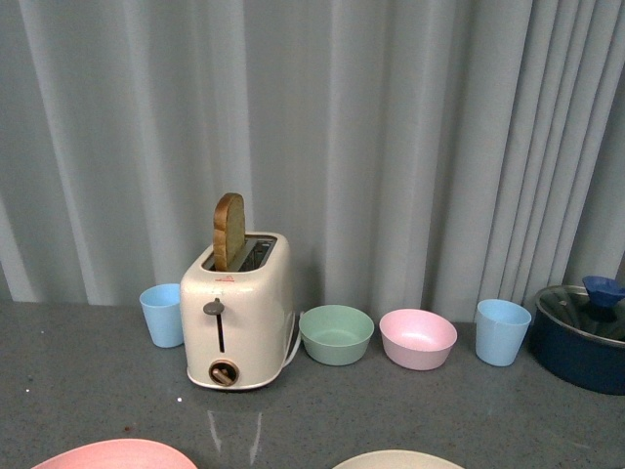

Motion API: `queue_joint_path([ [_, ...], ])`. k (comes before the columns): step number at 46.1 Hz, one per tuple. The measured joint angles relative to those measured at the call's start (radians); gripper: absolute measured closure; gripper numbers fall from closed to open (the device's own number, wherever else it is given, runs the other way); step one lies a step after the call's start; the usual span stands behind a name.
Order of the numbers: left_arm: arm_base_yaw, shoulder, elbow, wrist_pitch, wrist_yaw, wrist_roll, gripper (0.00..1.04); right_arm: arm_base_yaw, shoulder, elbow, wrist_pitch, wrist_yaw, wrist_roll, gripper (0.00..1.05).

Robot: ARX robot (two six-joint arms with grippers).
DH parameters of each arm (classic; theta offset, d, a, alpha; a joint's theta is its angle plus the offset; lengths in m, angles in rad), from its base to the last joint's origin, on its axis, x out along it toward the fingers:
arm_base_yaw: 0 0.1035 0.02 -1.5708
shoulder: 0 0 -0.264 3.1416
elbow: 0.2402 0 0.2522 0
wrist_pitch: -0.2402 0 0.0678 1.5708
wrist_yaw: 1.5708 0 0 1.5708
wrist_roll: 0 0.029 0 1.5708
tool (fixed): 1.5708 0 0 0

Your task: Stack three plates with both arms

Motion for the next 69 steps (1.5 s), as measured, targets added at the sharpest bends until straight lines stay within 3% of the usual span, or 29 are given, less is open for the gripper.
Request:
queue_joint_path([
  [49,0.0,0.0,0.0,0.0,0.0,0.0,0.07,0.0,0.0,0.0,0.0,0.0,0.0,0.07],
  [51,0.014,0.026,0.012,-0.04,0.042,0.011,0.07,0.0,0.0,0.0,0.0,0.0,0.0,0.07],
  [54,0.085,0.254,0.153,-0.344,0.277,0.055,0.07,0.0,0.0,0.0,0.0,-0.001,0.0,0.07],
  [56,0.098,0.365,0.198,-0.38,0.315,0.061,0.07,-0.001,0.0,0.0,0.0,-0.002,0.0,0.07],
  [69,0.043,0.912,0.455,-0.117,0.335,0.145,0.07,-0.001,0.0,0.0,0.0,0.0,0.0,0.07],
])
